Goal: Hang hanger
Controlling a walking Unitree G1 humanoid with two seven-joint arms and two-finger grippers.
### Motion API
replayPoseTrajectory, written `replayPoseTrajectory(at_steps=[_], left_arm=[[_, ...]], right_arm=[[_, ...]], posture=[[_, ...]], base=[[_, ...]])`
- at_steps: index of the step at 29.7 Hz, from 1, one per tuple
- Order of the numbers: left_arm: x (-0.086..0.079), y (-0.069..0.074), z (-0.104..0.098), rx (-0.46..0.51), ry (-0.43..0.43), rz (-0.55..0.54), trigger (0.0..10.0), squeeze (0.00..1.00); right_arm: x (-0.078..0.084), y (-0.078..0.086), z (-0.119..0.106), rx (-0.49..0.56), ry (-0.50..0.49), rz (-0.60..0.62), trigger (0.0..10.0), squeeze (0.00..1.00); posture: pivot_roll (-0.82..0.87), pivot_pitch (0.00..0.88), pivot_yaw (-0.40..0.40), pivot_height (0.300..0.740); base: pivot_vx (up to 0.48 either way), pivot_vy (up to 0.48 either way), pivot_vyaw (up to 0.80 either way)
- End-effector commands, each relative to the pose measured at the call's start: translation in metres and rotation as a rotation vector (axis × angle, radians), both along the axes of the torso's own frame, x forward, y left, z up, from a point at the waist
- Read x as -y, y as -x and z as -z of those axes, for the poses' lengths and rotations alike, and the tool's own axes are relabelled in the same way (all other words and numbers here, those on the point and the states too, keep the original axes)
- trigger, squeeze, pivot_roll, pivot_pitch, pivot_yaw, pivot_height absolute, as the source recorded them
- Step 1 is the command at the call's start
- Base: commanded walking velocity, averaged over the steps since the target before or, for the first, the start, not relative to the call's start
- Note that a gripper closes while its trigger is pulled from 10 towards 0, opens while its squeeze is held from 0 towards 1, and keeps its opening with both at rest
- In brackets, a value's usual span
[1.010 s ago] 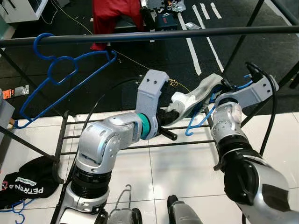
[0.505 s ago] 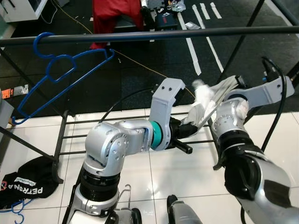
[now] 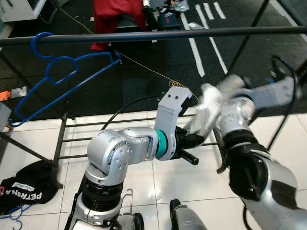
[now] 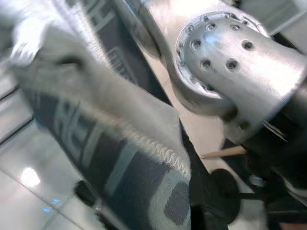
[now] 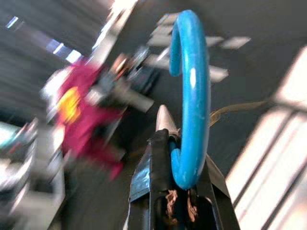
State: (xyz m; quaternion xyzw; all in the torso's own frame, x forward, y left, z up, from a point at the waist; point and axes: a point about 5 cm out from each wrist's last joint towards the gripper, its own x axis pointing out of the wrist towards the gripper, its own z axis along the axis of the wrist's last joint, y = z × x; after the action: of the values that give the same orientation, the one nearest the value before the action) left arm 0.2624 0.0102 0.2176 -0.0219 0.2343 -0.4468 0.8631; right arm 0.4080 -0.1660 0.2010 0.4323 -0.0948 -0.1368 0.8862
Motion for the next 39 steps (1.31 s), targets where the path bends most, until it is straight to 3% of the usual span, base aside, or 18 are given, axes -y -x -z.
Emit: replayPoseTrajectory(at_steps=[1,4,6,7,10,14,15,16,18,20,30,31,32,39], left_arm=[[-0.006,-0.004,0.009,-0.009,-0.037,-0.032,10.0,0.0],[-0.016,-0.008,0.012,0.007,-0.064,-0.065,10.0,0.0],[-0.038,-0.018,0.018,0.017,-0.111,-0.141,10.0,0.0],[-0.048,-0.021,0.02,0.018,-0.132,-0.181,10.0,0.0],[-0.057,-0.023,0.022,0.019,-0.152,-0.217,10.0,0.0],[-0.067,-0.022,0.027,0.021,-0.18,-0.245,10.0,0.0],[-0.072,-0.021,0.029,0.02,-0.197,-0.25,10.0,0.0],[-0.072,-0.021,0.029,0.02,-0.197,-0.25,10.0,0.0],[-0.068,-0.016,0.031,0.024,-0.208,-0.208,10.0,0.0],[-0.064,-0.014,0.033,0.031,-0.21,-0.187,10.0,0.0],[-0.062,-0.021,0.047,0.017,-0.214,-0.226,10.0,0.0],[-0.074,-0.033,0.064,0.034,-0.283,-0.319,10.0,0.0],[-0.086,-0.043,0.077,0.109,-0.366,-0.375,10.0,0.0],[-0.101,-0.06,0.095,0.244,-0.546,-0.408,10.0,0.0]], right_arm=[[-0.007,-0.001,0.001,0.012,0.035,-0.067,10.0,0.0],[-0.017,-0.001,0.007,-0.009,0.116,-0.151,10.0,0.0],[-0.038,0.003,0.022,-0.046,0.323,-0.328,10.0,0.0],[-0.041,0.006,0.026,-0.04,0.396,-0.356,10.0,0.0],[-0.04,0.008,0.028,-0.024,0.448,-0.356,10.0,0.0],[-0.025,0.008,0.021,0.001,0.366,-0.26,10.0,0.0],[-0.009,0.009,0.018,-0.014,0.308,-0.162,10.0,0.0],[-0.009,0.009,0.018,-0.014,0.308,-0.162,10.0,0.0],[0.022,0.012,0.015,-0.057,0.185,0.044,10.0,0.0],[0.029,0.013,0.015,-0.07,0.133,0.091,10.0,0.0],[0.026,0.011,0.014,-0.061,0.013,0.055,10.0,0.0],[0.021,0.01,0.013,-0.047,-0.026,0.0,10.0,0.0],[0.016,0.008,0.012,-0.039,-0.07,-0.043,10.0,0.0],[-0.002,0.005,0.01,-0.032,-0.119,-0.205,10.0,0.0]], posture=[[-0.03,0.17,0.073,0.74],[-0.03,0.167,0.073,0.74],[-0.03,0.166,0.073,0.74],[-0.03,0.163,0.073,0.74],[-0.03,0.162,0.073,0.74],[-0.03,0.158,0.075,0.74],[-0.03,0.16,0.075,0.74],[-0.03,0.16,0.075,0.74],[-0.03,0.16,0.073,0.74],[-0.03,0.164,0.069,0.74],[-0.03,0.175,0.063,0.74],[-0.03,0.182,0.06,0.74],[-0.03,0.183,0.059,0.74],[-0.04,0.188,0.058,0.74]], base=[[0.0,0.0,0.0],[0.0,0.0,0.0],[0.0,0.0,0.0],[0.0,0.0,0.0],[0.0,0.0,0.0],[0.0,0.0,0.0],[0.0,0.0,0.0],[0.0,0.0,0.0],[0.0,0.0,0.0],[0.0,0.0,0.0],[0.0,0.0,0.0],[0.0,0.0,0.0],[0.0,0.0,0.0],[0.0,0.0,0.0]])
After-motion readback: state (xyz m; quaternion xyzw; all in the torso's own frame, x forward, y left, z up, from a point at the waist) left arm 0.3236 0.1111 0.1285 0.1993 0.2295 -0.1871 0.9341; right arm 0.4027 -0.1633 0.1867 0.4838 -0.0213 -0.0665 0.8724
